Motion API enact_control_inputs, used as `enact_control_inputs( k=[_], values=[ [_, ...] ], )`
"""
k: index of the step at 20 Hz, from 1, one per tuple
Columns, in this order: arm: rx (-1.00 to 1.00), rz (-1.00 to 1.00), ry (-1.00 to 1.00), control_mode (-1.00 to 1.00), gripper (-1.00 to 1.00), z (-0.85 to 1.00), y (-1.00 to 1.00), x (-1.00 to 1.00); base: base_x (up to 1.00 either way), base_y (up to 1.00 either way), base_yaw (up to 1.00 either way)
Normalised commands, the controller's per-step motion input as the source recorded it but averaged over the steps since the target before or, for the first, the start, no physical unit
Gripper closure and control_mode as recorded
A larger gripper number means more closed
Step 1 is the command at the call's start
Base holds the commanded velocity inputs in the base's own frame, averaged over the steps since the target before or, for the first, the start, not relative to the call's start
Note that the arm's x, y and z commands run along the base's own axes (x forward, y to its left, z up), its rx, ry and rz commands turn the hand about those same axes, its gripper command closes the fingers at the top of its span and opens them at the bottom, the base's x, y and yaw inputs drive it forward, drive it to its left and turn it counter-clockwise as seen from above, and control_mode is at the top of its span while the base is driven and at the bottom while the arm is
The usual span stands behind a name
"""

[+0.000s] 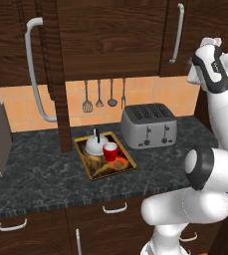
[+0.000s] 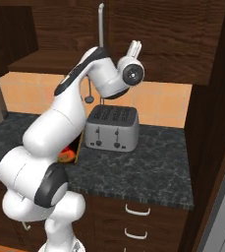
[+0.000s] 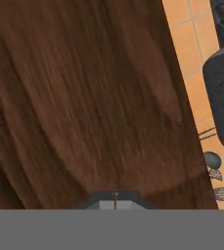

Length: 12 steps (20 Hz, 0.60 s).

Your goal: Pick the kettle from the counter and place it on the tray. Then pick the mug from the cabinet and place it on the tray. Then close the cabinet doors.

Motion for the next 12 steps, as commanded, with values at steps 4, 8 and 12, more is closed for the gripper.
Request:
enact_control_inputs(
  k=[4,8,12],
  values=[
    [-0.04,0.02,0.2,-1.0,1.0,0.0,0.01,-0.21,0.0,0.0,0.0],
    [-0.07,0.02,0.0,-1.0,1.0,0.0,0.09,-1.0,0.0,0.0,0.0],
    [-0.15,0.13,-0.01,-1.0,1.0,-0.08,0.51,-1.0,0.0,0.0,0.0]
  ],
)
